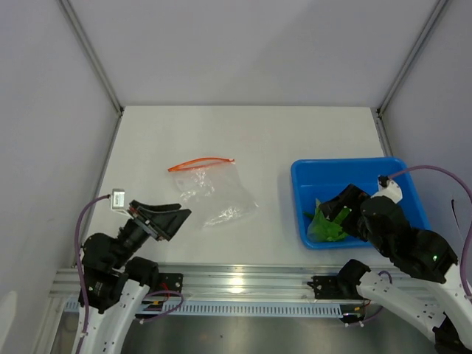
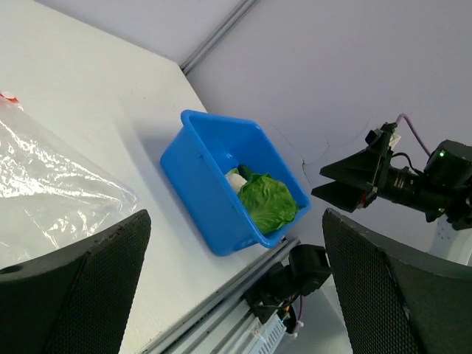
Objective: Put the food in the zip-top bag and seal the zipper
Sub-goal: Pick up the zipper food storage bag at the center of the board.
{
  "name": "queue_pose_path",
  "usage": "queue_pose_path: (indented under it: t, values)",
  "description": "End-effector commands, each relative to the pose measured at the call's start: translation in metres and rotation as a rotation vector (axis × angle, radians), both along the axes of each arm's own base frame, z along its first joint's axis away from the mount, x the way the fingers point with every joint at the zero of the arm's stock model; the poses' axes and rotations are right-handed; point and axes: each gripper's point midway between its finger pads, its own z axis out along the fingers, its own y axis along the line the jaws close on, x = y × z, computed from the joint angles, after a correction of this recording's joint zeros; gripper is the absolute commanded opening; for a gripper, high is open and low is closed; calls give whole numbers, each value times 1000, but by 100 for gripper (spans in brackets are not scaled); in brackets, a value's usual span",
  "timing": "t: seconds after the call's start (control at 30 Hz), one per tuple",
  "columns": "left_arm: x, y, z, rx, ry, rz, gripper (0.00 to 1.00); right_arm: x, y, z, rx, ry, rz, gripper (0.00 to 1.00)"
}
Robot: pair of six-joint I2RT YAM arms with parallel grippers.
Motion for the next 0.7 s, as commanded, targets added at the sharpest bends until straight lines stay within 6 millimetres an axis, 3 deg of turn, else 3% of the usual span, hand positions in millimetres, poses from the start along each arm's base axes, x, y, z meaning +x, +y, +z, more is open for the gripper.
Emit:
queue_pose_path:
  t: [0.0, 0.07, 0.17, 0.23, 0.27, 0.33, 0.37, 0.43, 0.47, 0.53, 0.57, 0.6, 0.63, 0.67]
  values:
    - [-13, 0, 5, 43, -38, -24, 100, 3, -16, 5, -12, -24, -84, 99]
    - [-6, 8, -5, 30, 40, 38, 100, 4, -8, 11, 9, -60, -34, 99]
    - [0, 4, -13, 37, 85, 25, 100, 12, 23, 9, -21, -70, 122, 99]
    - [4, 1, -20, 47, 118, 16, 100, 19, 44, 9, -50, -46, 210, 99]
    - [5, 2, -28, 56, 158, 23, 99, 27, 58, -1, -90, -1, 247, 99]
    - [10, 3, -34, 80, 201, 35, 100, 39, 88, 6, -65, -34, 350, 100]
    - [10, 3, -38, 90, 232, 38, 99, 47, 102, 1, -77, -23, 387, 100]
    - [13, 3, -44, 101, 271, 41, 99, 65, 126, 19, -41, -109, 444, 99]
    - [13, 3, -46, 107, 286, 42, 100, 77, 136, 10, -72, -96, 469, 99]
    - [12, 3, -55, 125, 338, 37, 99, 106, 148, 17, -42, -140, 472, 99]
    - [11, 0, -54, 136, 352, 17, 99, 110, 167, 5, 1, -91, 555, 99]
    - [9, -1, -56, 143, 368, 7, 100, 124, 177, 7, 40, -114, 578, 99]
    - [8, -3, -58, 148, 383, -7, 99, 142, 187, -3, 59, -100, 609, 99]
    - [8, -3, -58, 151, 387, -8, 99, 144, 187, 5, 56, -126, 622, 99]
